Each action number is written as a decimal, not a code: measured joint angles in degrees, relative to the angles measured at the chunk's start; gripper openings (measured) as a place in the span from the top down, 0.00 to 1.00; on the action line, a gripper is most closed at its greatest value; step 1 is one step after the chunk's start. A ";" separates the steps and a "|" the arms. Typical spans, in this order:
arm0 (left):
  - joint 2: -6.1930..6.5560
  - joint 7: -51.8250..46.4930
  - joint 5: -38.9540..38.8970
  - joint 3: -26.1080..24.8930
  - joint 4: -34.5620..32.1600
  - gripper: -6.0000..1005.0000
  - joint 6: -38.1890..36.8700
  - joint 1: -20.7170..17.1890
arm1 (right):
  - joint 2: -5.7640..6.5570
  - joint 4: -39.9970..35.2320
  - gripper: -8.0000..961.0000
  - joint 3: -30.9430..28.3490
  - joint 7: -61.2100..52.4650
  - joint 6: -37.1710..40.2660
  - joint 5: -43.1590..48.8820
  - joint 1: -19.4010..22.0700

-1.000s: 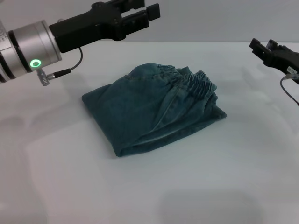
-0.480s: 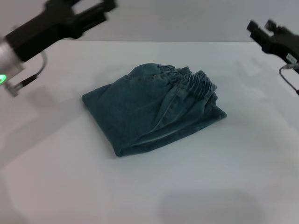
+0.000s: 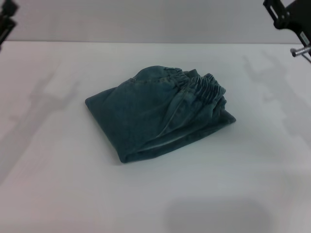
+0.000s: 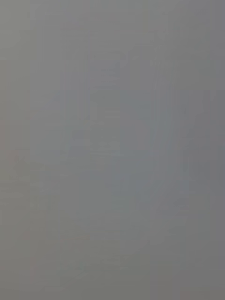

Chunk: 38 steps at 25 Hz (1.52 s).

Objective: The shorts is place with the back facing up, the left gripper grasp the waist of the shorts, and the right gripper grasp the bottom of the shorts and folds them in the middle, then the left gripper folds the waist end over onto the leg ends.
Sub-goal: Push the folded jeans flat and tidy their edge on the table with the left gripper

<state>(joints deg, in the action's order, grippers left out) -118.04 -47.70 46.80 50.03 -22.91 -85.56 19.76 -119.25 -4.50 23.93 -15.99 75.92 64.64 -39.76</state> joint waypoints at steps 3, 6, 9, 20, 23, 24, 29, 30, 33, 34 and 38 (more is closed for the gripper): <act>-0.31 9.07 -6.37 -0.04 6.94 0.16 -3.47 0.12 | -0.01 0.61 0.39 -0.02 6.03 0.02 -3.16 -0.86; -0.54 17.45 -10.37 -0.04 13.73 0.16 -7.31 1.14 | 0.15 0.16 0.39 -0.03 7.86 0.05 -7.37 -1.26; -0.59 20.17 -11.56 -0.04 17.89 0.16 -8.58 2.07 | 0.29 -0.99 0.39 -0.05 7.98 0.06 -10.46 -1.04; -0.61 20.64 -11.56 0.45 21.37 0.16 -7.85 2.56 | 0.48 -1.59 0.39 -1.90 8.10 -0.68 -14.96 -0.66; -0.61 20.51 -11.51 0.60 22.03 0.16 -7.61 2.67 | 0.50 -1.54 0.39 -3.52 8.11 -1.04 -16.62 -1.20; -0.61 20.34 -11.50 0.63 22.47 0.16 -7.69 2.68 | 0.50 -1.54 0.39 -3.79 8.09 -1.41 -17.60 -1.51; -0.69 20.05 -11.41 0.70 24.15 0.17 -8.19 2.71 | 0.67 -1.50 0.39 -3.45 7.50 -5.05 -19.58 -3.90; -0.70 20.04 -11.20 0.75 24.36 0.17 -8.24 2.76 | 0.68 -1.49 0.39 -3.29 7.50 -5.76 -19.58 -4.44; -0.77 20.01 -10.39 0.79 24.53 0.17 -8.32 2.80 | 0.69 -1.46 0.39 -3.15 7.49 -6.48 -19.51 -5.57; -0.78 20.00 -10.24 0.80 24.60 0.17 -8.33 2.80 | 0.69 -1.46 0.39 -3.11 7.49 -6.50 -19.46 -5.83; -0.79 19.93 -10.12 0.79 24.97 0.17 -8.35 2.94 | 0.70 -1.46 0.39 -3.00 7.47 -6.43 -19.34 -6.40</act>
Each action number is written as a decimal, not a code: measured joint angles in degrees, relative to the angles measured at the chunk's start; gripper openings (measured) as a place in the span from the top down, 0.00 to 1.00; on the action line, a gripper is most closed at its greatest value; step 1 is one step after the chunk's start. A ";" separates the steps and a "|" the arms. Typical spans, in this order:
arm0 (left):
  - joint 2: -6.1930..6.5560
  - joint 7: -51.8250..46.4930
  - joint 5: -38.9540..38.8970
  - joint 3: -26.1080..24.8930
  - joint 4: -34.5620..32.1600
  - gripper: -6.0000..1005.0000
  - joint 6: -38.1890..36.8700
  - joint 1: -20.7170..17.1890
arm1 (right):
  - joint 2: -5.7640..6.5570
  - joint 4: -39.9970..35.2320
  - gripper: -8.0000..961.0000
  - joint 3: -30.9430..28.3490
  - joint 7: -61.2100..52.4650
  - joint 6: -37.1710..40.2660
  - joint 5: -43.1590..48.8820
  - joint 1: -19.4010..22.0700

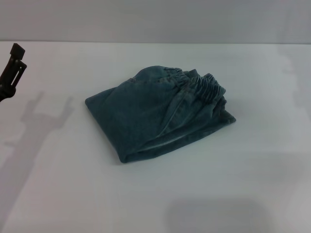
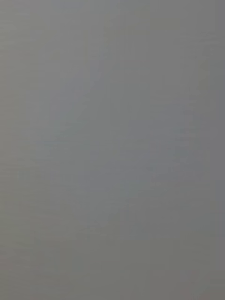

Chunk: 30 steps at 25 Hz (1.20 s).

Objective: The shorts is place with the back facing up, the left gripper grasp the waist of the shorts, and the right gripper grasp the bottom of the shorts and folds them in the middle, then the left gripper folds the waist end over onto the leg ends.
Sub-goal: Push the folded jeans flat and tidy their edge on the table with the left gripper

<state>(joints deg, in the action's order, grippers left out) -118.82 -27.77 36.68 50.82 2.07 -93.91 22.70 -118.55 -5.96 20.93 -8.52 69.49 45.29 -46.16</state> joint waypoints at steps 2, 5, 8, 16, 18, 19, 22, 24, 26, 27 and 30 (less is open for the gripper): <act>0.00 0.00 0.00 -0.06 0.03 0.17 0.01 0.03 | 0.00 0.00 0.39 0.00 -0.04 0.00 0.01 -0.28; 0.00 0.00 0.00 -0.27 0.04 0.17 -0.16 0.04 | 0.00 -0.01 0.39 0.14 -0.10 -0.09 0.04 -0.73; 0.00 0.00 -0.01 -0.25 0.04 0.17 -0.26 0.03 | 0.00 -0.01 0.39 0.74 -0.12 -0.09 0.04 -0.97; 0.01 0.00 -0.03 -0.17 0.13 0.17 -0.31 -0.01 | 0.00 0.06 0.39 0.78 -0.16 0.08 -0.11 -0.85; 0.00 0.00 -0.03 -0.21 0.13 0.17 -0.31 -0.02 | 0.00 0.07 0.39 0.78 -0.17 0.26 -0.13 -0.67; 0.01 0.00 -0.03 -0.21 0.13 0.17 -0.31 -0.02 | 0.00 0.07 0.39 0.78 -0.17 0.29 -0.15 -0.57; 0.00 0.00 -0.03 -0.20 0.13 0.17 -0.31 -0.04 | 0.00 0.08 0.39 0.78 -0.64 0.38 -0.23 -0.06; 0.01 0.00 -0.03 -0.29 0.13 0.17 -0.32 -0.12 | 0.00 0.08 0.39 0.78 -0.84 0.42 -0.25 0.11; 0.00 0.00 -0.03 -0.43 0.13 0.17 -0.37 -0.23 | 0.00 0.04 0.39 0.75 -1.08 0.48 -0.30 0.40; 0.01 0.00 -0.03 -0.51 0.13 0.17 -0.40 -0.26 | 0.00 -0.03 0.39 0.74 -1.31 0.50 -0.32 0.54; 0.01 0.00 -0.03 -0.55 0.13 0.17 -0.42 -0.28 | -0.01 -0.26 0.39 0.52 -1.96 0.60 -0.35 0.77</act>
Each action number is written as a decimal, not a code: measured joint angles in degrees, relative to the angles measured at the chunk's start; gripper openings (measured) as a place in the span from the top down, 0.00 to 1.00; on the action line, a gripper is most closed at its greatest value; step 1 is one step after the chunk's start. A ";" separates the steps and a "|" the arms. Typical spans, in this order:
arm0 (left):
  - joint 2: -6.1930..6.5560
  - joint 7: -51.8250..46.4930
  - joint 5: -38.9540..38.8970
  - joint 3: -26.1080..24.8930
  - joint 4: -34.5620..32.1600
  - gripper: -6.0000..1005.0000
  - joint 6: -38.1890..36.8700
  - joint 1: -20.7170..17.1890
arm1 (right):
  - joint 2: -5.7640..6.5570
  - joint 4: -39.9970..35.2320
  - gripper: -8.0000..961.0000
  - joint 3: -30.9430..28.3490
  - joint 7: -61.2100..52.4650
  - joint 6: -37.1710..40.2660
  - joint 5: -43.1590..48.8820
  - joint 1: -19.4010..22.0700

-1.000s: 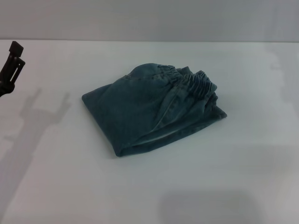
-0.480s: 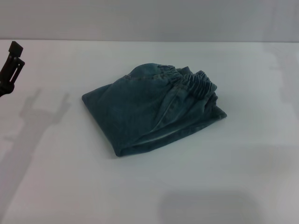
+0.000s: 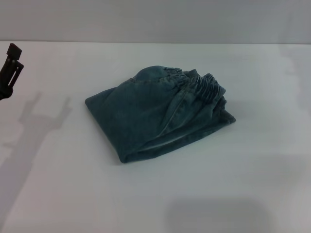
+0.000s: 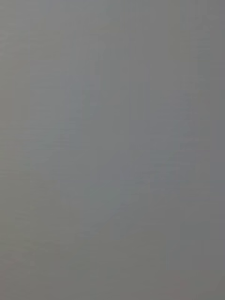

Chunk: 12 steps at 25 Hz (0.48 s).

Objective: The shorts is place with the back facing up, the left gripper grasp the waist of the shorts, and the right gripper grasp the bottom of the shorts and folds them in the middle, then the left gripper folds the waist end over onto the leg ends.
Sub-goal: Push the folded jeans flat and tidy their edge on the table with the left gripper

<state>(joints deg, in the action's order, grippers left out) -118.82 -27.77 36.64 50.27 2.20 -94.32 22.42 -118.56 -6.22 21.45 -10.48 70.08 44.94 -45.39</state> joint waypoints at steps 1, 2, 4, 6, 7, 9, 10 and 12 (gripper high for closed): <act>0.00 0.00 0.00 -0.02 0.00 0.17 -0.01 -0.01 | 0.00 -0.03 0.39 -0.08 -0.11 0.05 -0.02 0.04; 0.00 0.00 0.00 -0.02 0.00 0.17 -0.01 -0.01 | 0.00 -0.04 0.39 -0.09 -0.11 0.08 -0.04 0.07; 0.00 0.00 0.00 -0.02 0.00 0.17 -0.01 -0.01 | 0.00 -0.06 0.39 -0.05 -0.12 0.14 -0.08 0.15; 0.00 0.00 0.00 -0.02 0.00 0.17 -0.01 -0.01 | 0.00 -0.06 0.39 -0.05 -0.13 0.37 -0.09 0.24; 0.00 0.00 0.00 -0.02 0.00 0.17 -0.01 0.01 | 0.00 -0.05 0.39 -0.06 -0.13 0.55 -0.10 0.32; 0.00 0.00 0.00 0.00 0.00 0.17 -0.01 0.04 | 0.00 0.02 0.39 -0.14 -0.17 0.81 -0.12 0.48; 0.00 0.00 0.00 0.00 0.00 0.17 -0.01 0.04 | 0.00 0.05 0.39 -0.14 -0.20 0.83 -0.12 0.53; 0.00 0.00 0.00 0.00 0.00 0.17 -0.01 0.05 | 0.00 0.09 0.39 -0.16 -0.21 0.92 -0.13 0.59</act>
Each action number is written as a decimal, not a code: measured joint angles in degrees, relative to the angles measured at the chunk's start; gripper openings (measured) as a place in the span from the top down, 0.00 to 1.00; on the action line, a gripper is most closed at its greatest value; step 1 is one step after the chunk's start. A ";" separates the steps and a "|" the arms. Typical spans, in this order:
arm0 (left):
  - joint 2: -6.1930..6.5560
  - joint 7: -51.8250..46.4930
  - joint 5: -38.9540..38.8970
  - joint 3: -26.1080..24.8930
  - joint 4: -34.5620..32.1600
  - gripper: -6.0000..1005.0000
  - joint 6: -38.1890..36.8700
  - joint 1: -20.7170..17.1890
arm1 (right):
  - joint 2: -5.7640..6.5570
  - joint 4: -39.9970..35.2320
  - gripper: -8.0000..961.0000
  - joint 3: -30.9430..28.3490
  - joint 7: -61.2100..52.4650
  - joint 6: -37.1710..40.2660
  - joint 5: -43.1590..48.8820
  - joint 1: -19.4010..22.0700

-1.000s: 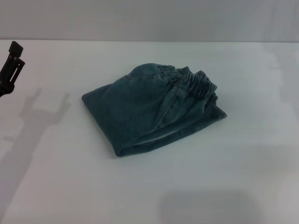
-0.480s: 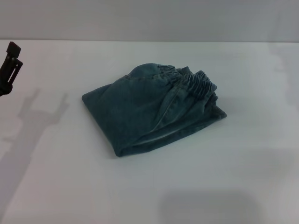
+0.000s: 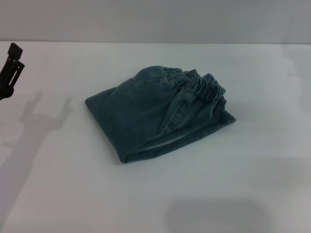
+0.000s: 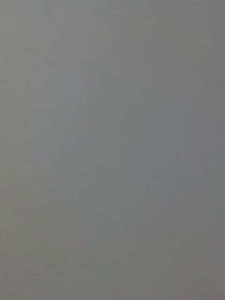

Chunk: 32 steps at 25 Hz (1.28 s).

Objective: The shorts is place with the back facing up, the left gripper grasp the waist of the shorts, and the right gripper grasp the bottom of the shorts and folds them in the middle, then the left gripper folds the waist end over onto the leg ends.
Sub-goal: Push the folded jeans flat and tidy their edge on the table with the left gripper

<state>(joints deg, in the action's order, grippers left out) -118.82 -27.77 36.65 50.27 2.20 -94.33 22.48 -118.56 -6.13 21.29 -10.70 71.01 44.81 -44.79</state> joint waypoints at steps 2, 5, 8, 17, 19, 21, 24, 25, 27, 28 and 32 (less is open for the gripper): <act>0.00 0.00 0.00 0.16 0.00 0.17 0.00 0.11 | 0.00 0.04 0.39 -0.04 -0.01 0.26 -0.04 0.07; 0.00 0.00 0.00 0.25 0.00 0.17 0.01 0.16 | 0.00 0.10 0.39 -0.13 -0.04 0.53 -0.08 0.14; 0.00 0.00 0.00 0.26 0.00 0.17 0.00 0.19 | 0.00 0.15 0.39 -0.17 -0.08 0.53 -0.08 0.15; 0.00 0.00 0.00 0.36 0.00 0.17 -0.05 0.20 | 0.00 0.16 0.39 -0.20 -0.55 0.54 -0.08 0.13; 0.00 0.00 0.00 0.36 0.00 0.17 -0.06 0.20 | 0.00 0.16 0.39 -0.20 -0.85 0.54 -0.08 0.06; 0.00 0.00 0.00 0.36 -0.01 0.17 -0.07 0.20 | 0.00 0.16 0.39 -0.20 -0.91 0.54 -0.08 -0.04; 0.00 0.00 0.00 0.36 0.00 0.17 -0.07 0.20 | 0.00 0.16 0.39 -0.20 -0.91 0.54 -0.08 -0.20; 0.00 0.00 0.00 0.36 0.00 0.17 -0.07 0.20 | 0.00 0.16 0.39 -0.20 -0.91 0.54 -0.08 -0.27; 0.00 0.00 0.00 0.35 0.00 0.17 -0.07 0.20 | 0.00 0.16 0.39 -0.20 -0.91 0.54 -0.08 -0.31; 0.00 0.00 0.00 0.35 0.00 0.17 -0.07 0.20 | 0.00 0.16 0.39 -0.20 -0.91 0.54 -0.08 -0.35; 0.00 0.00 0.00 0.35 0.00 0.17 -0.07 0.20 | 0.00 0.16 0.39 -0.20 -0.91 0.54 -0.08 -0.44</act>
<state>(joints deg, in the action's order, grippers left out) -118.82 -27.77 36.65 50.62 2.20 -94.40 22.67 -118.56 -5.97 21.09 -11.61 71.55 44.73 -45.23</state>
